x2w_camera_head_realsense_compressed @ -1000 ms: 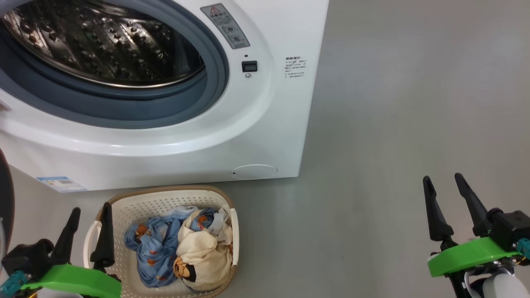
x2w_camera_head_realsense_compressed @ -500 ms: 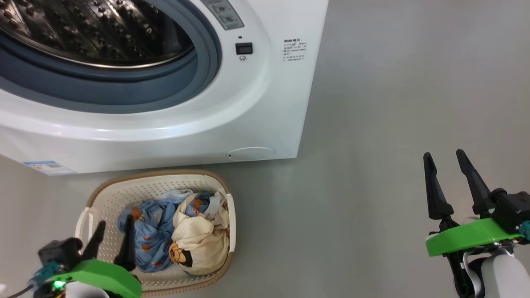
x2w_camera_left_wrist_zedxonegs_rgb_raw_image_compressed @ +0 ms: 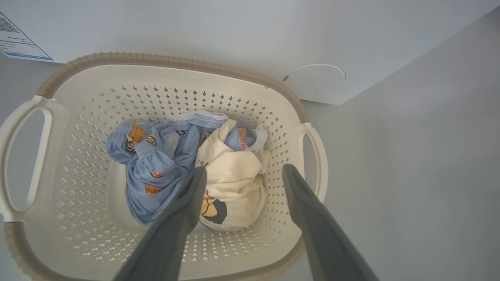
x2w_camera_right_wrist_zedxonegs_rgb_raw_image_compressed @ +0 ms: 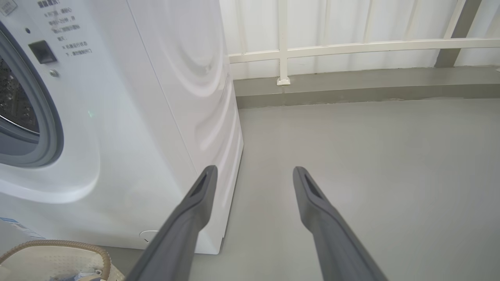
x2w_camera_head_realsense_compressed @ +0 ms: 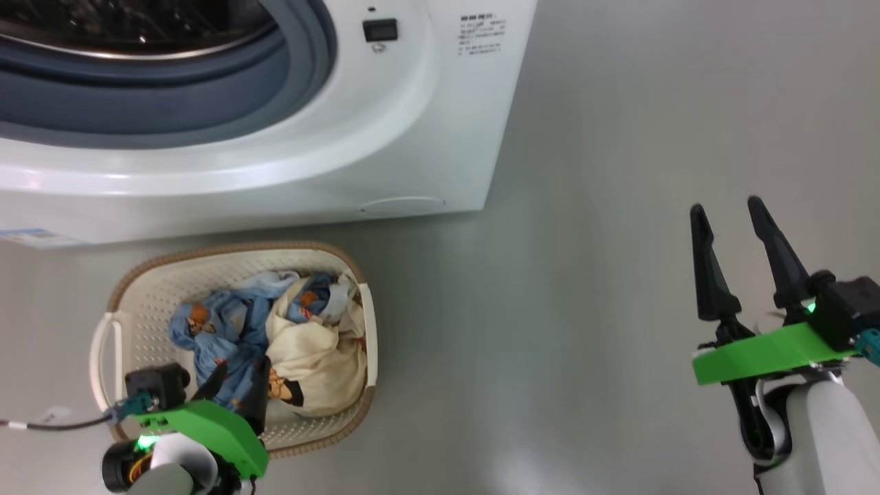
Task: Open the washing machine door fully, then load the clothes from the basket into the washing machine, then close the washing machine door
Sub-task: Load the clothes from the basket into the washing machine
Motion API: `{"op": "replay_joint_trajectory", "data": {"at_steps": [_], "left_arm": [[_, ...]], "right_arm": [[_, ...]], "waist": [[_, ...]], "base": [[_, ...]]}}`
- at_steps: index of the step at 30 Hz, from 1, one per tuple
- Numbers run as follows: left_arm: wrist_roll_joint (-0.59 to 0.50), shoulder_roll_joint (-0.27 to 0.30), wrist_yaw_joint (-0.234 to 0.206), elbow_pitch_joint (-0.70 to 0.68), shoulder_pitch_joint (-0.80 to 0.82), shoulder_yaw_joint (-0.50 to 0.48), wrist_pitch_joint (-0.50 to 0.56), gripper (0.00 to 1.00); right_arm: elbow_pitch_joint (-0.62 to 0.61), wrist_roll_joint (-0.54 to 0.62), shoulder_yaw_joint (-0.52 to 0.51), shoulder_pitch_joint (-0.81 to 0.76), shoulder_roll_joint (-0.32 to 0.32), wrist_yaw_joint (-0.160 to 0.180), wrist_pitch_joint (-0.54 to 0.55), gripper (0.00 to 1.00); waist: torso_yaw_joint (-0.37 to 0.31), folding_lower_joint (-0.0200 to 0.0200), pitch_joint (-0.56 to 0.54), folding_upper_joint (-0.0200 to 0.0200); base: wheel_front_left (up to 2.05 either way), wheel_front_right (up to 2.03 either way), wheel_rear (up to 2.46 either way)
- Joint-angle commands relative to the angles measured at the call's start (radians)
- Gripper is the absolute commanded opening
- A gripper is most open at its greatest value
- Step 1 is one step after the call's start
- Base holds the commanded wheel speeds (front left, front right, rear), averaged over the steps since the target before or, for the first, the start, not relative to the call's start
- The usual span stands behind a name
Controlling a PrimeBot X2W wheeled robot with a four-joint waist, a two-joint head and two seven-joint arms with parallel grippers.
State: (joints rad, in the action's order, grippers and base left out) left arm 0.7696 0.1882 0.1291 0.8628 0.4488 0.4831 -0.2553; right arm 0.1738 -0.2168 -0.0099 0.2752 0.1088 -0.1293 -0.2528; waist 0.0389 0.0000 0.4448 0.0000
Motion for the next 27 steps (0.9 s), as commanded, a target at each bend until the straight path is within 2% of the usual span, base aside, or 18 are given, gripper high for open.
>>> {"op": "replay_joint_trajectory", "data": {"at_steps": [1,17,27], "left_arm": [[0.018,0.042,0.002,0.005,0.024,-0.01,-0.006,1.0],[0.257,0.152,0.002,0.112,0.249,0.31,-0.003,1.0],[0.359,0.219,0.002,0.127,0.369,0.438,0.014,1.0]], "right_arm": [[-0.028,0.011,0.032,0.016,-0.005,-0.001,-0.009,1.0],[-0.08,0.029,0.072,0.135,-0.033,-0.001,-0.009,1.0],[-0.11,0.026,0.079,0.188,-0.048,-0.001,-0.009,1.0]], "waist": [[-0.02,0.0,0.059,0.0],[-0.087,0.0,0.278,0.0],[-0.129,0.0,0.385,0.0]], "base": [[0.0,0.0,0.0],[0.0,0.0,0.0],[0.0,0.0,0.0]]}}
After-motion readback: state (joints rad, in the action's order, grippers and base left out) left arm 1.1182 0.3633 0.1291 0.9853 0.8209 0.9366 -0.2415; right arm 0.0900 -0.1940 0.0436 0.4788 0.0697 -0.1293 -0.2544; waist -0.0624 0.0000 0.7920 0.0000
